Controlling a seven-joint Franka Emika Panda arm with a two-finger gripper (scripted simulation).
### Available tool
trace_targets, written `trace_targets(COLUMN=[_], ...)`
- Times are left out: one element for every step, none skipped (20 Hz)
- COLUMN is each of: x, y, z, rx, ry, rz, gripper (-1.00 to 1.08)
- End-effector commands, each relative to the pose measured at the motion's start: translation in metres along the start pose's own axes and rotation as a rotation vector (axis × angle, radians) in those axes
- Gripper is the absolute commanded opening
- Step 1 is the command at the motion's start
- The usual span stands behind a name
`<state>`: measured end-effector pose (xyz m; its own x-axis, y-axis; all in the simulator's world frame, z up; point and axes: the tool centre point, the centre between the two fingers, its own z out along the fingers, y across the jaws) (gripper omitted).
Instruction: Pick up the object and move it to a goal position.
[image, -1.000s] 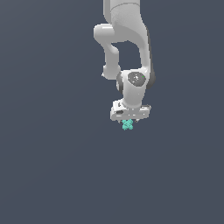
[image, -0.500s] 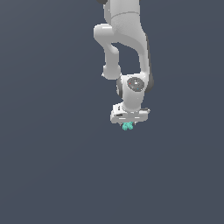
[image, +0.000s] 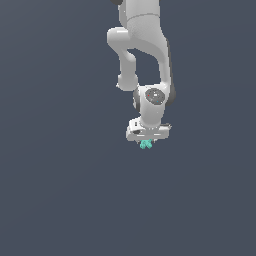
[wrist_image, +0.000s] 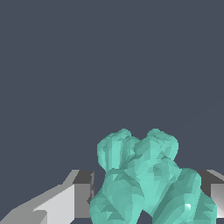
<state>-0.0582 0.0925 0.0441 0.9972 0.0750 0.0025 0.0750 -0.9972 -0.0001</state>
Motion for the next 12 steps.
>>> trace_targets(x=[0.0, 0.0, -0.001, -0.001, -0.002, -0.002, -0.003, -0.003, -0.004, -0.005, -0.006, -0.007], y=[0.001, 0.002, 0.003, 0.005, 0.007, 0.009, 0.012, 0.015, 0.019, 0.023, 0.028, 0.033], z=[-0.001, -0.002, -0.003, -0.006, -0.008, -0.011, -0.014, -0.018, -0.023, -0.028, -0.033, -0.039], rx=[0.0, 0.0, 0.0, 0.0, 0.0, 0.0, 0.0, 0.0, 0.0, 0.0, 0.0, 0.0], ry=[0.0, 0.0, 0.0, 0.0, 0.0, 0.0, 0.0, 0.0, 0.0, 0.0, 0.0, 0.0], rz=[0.0, 0.0, 0.0, 0.0, 0.0, 0.0, 0.0, 0.0, 0.0, 0.0, 0.0, 0.0], gripper=[-1.0, -1.0, -1.0, -1.0, -1.0, -1.0, -1.0, -1.0, -1.0, -1.0, -1.0, -1.0])
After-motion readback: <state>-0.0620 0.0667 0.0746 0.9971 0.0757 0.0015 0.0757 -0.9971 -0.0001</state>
